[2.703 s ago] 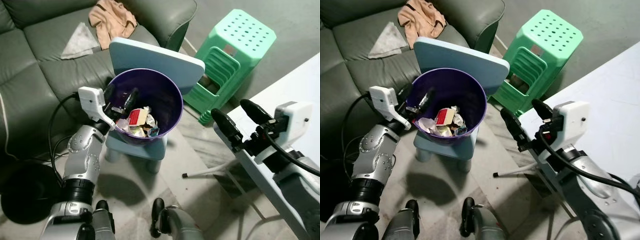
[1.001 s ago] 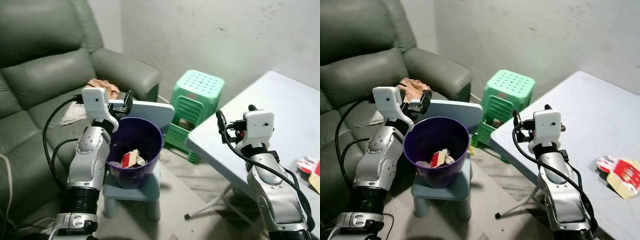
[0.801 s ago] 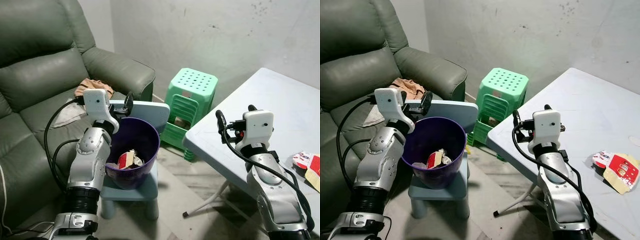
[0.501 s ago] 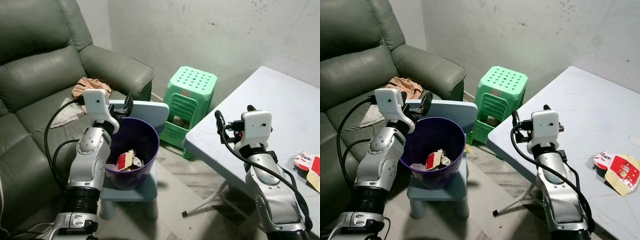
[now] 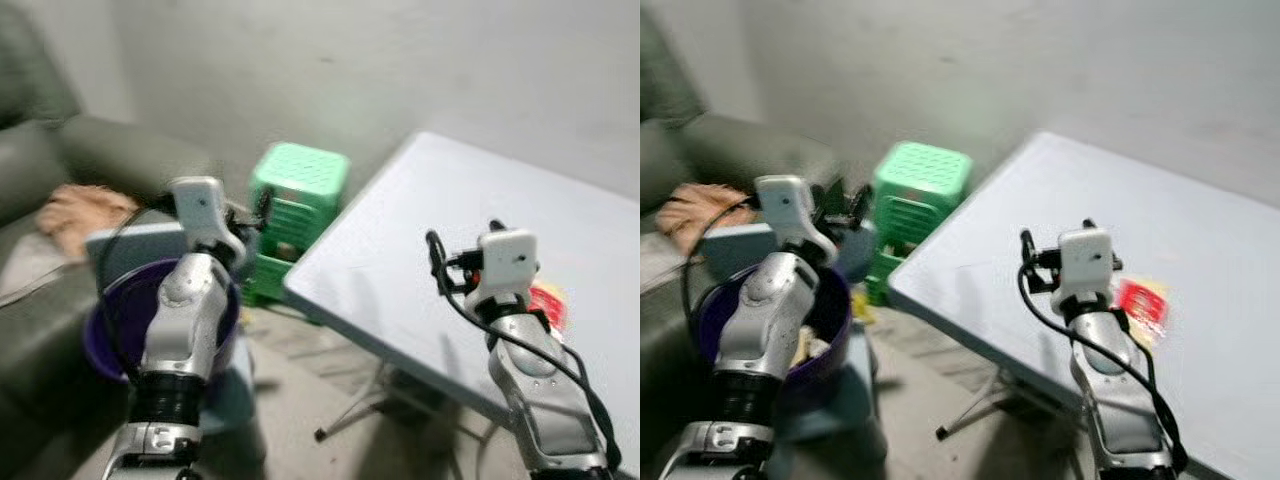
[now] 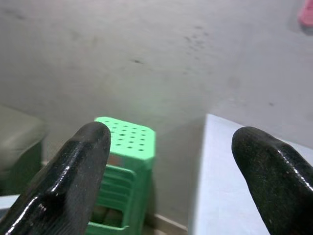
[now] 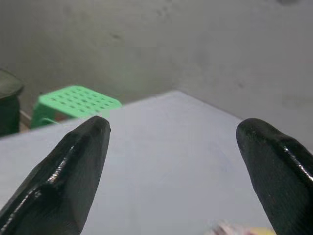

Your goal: Picking trash to rubbish bin

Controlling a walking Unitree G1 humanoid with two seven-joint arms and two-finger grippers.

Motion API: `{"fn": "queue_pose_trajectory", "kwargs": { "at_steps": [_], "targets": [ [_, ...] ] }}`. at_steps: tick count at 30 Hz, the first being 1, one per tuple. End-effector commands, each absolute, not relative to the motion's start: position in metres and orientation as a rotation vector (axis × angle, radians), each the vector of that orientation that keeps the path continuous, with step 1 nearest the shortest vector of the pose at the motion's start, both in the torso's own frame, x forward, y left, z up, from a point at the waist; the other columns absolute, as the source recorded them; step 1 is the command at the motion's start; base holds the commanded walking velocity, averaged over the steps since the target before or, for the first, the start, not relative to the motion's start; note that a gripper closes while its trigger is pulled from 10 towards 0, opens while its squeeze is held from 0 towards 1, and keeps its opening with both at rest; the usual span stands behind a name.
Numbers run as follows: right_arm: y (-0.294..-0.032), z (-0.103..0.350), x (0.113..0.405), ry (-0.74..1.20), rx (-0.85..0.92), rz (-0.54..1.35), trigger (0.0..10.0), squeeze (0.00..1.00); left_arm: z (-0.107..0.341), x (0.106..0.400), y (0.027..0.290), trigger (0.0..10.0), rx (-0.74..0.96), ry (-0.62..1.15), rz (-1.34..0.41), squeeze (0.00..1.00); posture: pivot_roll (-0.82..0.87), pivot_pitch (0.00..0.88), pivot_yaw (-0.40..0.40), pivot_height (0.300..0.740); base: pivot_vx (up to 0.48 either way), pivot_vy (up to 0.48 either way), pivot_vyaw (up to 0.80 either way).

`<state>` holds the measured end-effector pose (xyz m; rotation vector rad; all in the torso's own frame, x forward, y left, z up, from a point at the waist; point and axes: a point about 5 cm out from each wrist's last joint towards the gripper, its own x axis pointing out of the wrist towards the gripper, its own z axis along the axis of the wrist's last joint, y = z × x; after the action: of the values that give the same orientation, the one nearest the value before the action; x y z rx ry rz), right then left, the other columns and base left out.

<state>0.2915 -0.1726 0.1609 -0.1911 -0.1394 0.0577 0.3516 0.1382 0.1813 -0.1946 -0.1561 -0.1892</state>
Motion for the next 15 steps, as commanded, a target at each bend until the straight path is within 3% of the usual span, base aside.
{"fn": "queue_pose_trajectory", "kwargs": {
  "at_steps": [1, 13, 15],
  "targets": [
    [-0.177, 0.162, 0.291, -0.136, -0.209, 0.046, 10.0, 0.0, 0.181, 0.351, 0.134, 10.0, -0.2, -0.149, -0.204, 0.0, -0.13, 0.0, -0.065, 0.74, 0.0, 0.0, -0.75],
    [-0.178, 0.16, 0.288, -0.123, -0.22, 0.051, 10.0, 0.0, 0.174, 0.35, 0.129, 10.0, -0.209, -0.098, -0.22, 0.0, -0.13, 0.0, -0.069, 0.74, 0.0, 0.0, -0.74],
    [-0.179, 0.159, 0.287, -0.116, -0.217, 0.055, 10.0, 0.0, 0.168, 0.348, 0.124, 10.0, -0.19, -0.056, -0.243, 0.0, -0.14, 0.0, -0.071, 0.74, 0.0, 0.0, -0.28]
  ]
}}
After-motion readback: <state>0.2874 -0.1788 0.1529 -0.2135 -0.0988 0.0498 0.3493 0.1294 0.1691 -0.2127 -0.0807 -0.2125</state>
